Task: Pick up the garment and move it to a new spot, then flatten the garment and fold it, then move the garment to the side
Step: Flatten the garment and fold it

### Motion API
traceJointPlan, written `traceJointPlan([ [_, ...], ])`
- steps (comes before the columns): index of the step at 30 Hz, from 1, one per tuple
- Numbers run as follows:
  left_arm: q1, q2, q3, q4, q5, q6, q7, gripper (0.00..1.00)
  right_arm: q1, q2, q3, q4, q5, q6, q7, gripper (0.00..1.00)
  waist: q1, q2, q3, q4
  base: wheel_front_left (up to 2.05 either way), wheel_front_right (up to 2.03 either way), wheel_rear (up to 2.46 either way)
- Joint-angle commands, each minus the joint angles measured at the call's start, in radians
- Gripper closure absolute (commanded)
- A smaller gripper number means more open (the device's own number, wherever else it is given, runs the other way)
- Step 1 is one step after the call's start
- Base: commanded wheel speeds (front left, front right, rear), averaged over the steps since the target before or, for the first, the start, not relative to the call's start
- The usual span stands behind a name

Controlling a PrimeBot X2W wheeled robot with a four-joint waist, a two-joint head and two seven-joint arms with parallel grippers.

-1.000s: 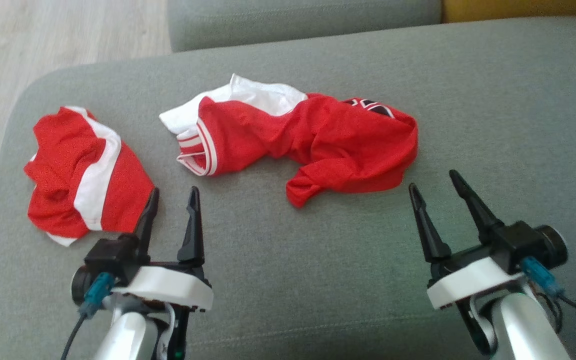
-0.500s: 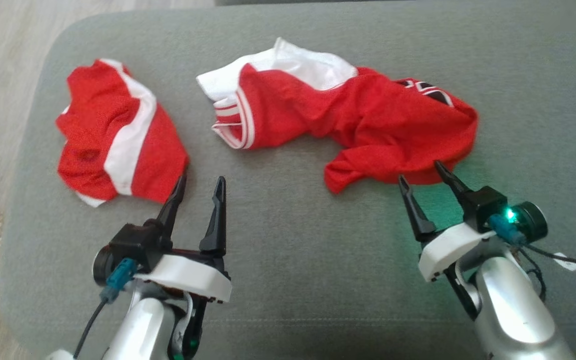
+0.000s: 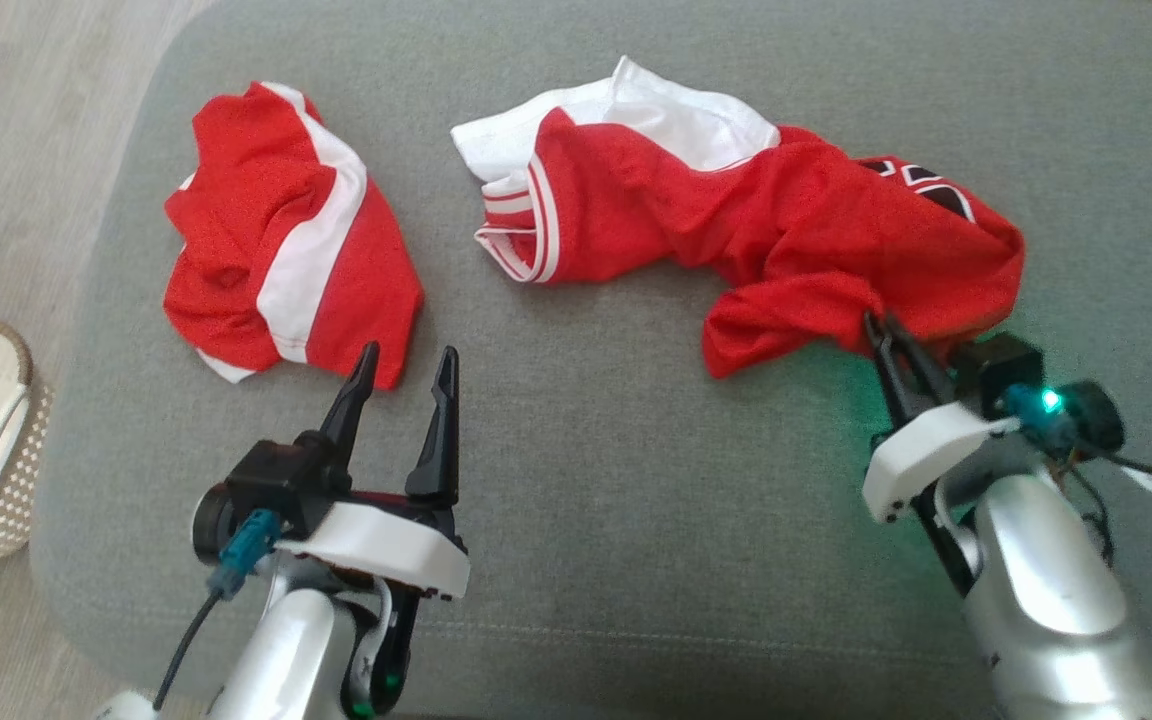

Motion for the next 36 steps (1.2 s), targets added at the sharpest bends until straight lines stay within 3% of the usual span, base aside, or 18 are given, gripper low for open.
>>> traceJointPlan([
  [1,-0.038,0.001,0.028,-0.027,-0.010,0.006,-0.009,0.00,-0.038,0.004,0.015,-0.042,-0.008,0.000,-0.007,1.00,0.0000,0.0000,-0.010,-0.008,0.00,0.00,0.00],
  [10,-0.011,0.001,0.028,-0.034,-0.042,0.020,-0.009,0.00,-0.140,0.003,-0.049,-0.231,-0.134,0.000,-0.007,1.00,0.0000,0.0000,-0.096,-0.063,0.00,0.00,0.00],
  [20,0.069,0.001,0.072,-0.051,-0.054,0.032,-0.009,0.00,-0.311,-0.106,0.076,-0.380,-0.238,0.000,-0.006,1.00,0.0000,0.0000,-0.162,-0.131,0.00,0.00,0.00],
  [25,0.080,0.001,0.081,-0.062,-0.057,0.034,-0.009,0.00,-0.193,-0.189,0.240,-0.384,-0.186,0.000,0.046,1.00,0.0000,0.0000,-0.179,-0.155,0.00,0.00,0.00],
  [31,0.082,0.001,0.079,-0.066,-0.051,0.033,-0.009,0.00,0.036,-0.253,0.394,-0.385,0.006,0.000,0.166,1.00,0.0000,0.0000,-0.181,-0.179,0.00,0.00,0.00],
  [33,0.081,0.001,0.081,-0.062,-0.048,0.030,-0.009,0.00,0.099,-0.254,0.416,-0.377,0.079,0.000,0.204,0.00,0.0000,0.0000,-0.182,-0.188,0.00,0.00,0.00],
  [36,0.079,0.001,0.086,-0.058,-0.044,0.027,-0.009,0.00,0.133,-0.261,0.443,-0.379,0.115,0.000,0.236,0.00,0.0000,0.0000,-0.184,-0.199,0.00,0.00,0.00],
])
